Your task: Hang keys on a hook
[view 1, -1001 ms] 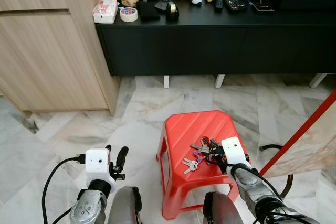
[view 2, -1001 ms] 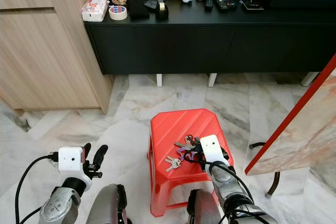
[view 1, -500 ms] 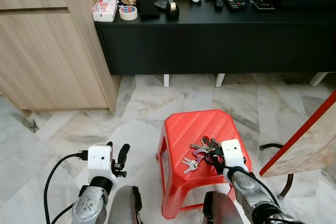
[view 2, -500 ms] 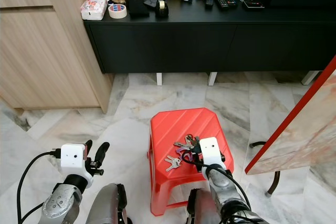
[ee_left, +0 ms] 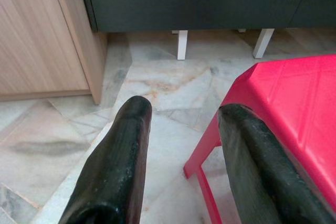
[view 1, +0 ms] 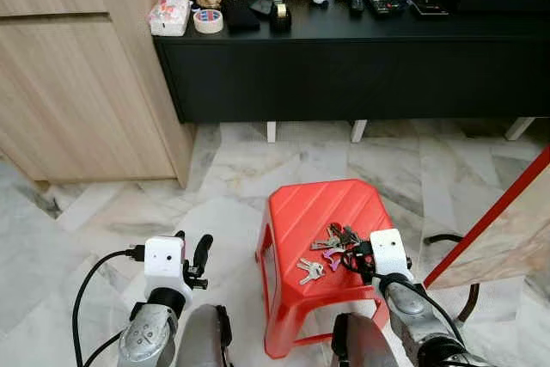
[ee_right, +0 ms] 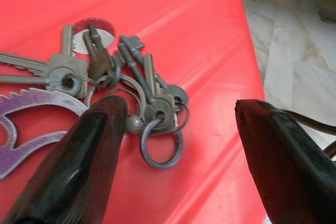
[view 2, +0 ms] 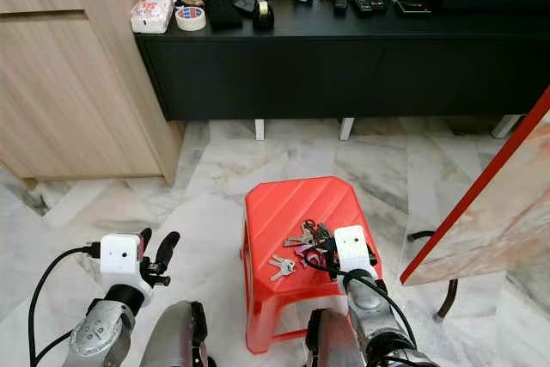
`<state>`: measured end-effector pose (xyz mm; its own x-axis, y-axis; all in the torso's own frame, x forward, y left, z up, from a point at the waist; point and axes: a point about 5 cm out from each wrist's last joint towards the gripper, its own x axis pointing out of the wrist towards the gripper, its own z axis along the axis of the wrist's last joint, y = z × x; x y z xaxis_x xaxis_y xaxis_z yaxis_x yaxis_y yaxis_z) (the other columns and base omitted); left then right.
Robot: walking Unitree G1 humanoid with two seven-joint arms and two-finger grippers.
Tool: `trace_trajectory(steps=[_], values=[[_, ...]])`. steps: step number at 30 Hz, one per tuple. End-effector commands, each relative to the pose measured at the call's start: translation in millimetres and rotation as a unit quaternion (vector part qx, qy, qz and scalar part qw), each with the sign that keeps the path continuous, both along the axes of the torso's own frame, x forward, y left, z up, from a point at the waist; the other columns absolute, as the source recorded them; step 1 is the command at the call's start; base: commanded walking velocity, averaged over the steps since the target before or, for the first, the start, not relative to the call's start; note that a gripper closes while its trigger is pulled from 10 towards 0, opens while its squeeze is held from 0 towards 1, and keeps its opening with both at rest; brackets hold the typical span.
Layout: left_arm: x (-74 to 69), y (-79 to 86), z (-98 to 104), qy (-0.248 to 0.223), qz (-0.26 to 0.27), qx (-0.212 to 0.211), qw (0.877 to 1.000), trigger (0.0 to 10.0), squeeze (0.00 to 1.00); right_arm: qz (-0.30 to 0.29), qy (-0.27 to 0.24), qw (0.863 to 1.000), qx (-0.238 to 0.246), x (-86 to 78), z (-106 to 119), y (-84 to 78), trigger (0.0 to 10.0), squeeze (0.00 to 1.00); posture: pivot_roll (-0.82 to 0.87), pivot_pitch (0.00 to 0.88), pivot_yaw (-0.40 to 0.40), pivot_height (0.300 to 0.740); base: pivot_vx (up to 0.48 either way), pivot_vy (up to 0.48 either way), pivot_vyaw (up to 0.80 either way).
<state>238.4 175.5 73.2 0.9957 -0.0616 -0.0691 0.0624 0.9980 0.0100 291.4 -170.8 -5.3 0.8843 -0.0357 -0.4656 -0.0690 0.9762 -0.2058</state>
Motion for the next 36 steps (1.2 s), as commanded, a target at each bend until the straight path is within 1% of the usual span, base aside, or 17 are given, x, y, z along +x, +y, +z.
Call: trace_trajectory(steps=[1,4,7,17,25,26,27,28,36], values=[[-0.7,-1.6,-3.2,0.008,-0.006,0.008,1.000,10.0,0.00,-0.001,0.006,1.000,-0.001,-1.8,-2.0,1.2,10.0,0.00,0.10,0.110,-0.034,0.593,0.000,0.000,0.00],[-0.7,-2.1,-3.4,0.009,-0.007,0.008,1.000,10.0,0.00,-0.001,0.019,1.000,-0.011,-4.1,-5.2,0.8,10.0,0.00,0.10,0.110,-0.034,0.593,0.000,0.000,0.00],[-0.4,-2.7,-3.3,0.008,-0.008,0.008,1.000,10.0,0.00,-0.014,0.040,0.999,-0.026,-8.2,-9.8,-5.2,10.0,0.00,0.10,0.107,-0.035,0.593,0.000,0.000,0.00],[-0.6,-2.5,-3.2,0.007,-0.007,0.009,1.000,10.0,0.00,-0.029,0.034,0.998,-0.038,-7.0,-7.6,-11.7,10.0,0.00,0.10,0.104,-0.037,0.593,0.000,0.000,0.00],[-0.3,-2.7,-3.3,0.008,-0.007,0.009,1.000,10.0,0.00,-0.031,0.077,0.995,-0.057,-14.5,-16.5,-14.0,9.9,0.00,0.11,0.104,-0.036,0.593,0.000,0.000,0.00],[-0.2,-2.8,-3.4,0.008,-0.007,0.009,1.000,10.0,0.00,-0.031,0.081,0.995,-0.057,-15.2,-17.4,-13.8,1.8,0.00,0.11,0.103,-0.036,0.593,0.000,0.000,0.00],[-0.2,-2.9,-3.5,0.008,-0.008,0.009,1.000,10.0,0.00,-0.030,0.083,0.994,-0.057,-15.5,-17.8,-13.6,1.8,0.00,0.11,0.103,-0.037,0.593,0.000,0.000,0.00],[-0.1,-3.0,-3.4,0.008,-0.008,0.009,1.000,10.0,0.00,-0.028,0.086,0.994,-0.057,-15.8,-18.3,-13.0,0.0,0.00,0.11,0.103,-0.037,0.593,0.000,0.000,0.00],[-1.6,-2.8,-4.4,0.010,-0.005,0.009,1.000,10.0,0.00,-0.019,0.091,0.994,-0.061,-12.8,-16.9,-9.6,0.0,0.00,0.12,0.106,-0.039,0.593,0.000,0.000,0.00]])
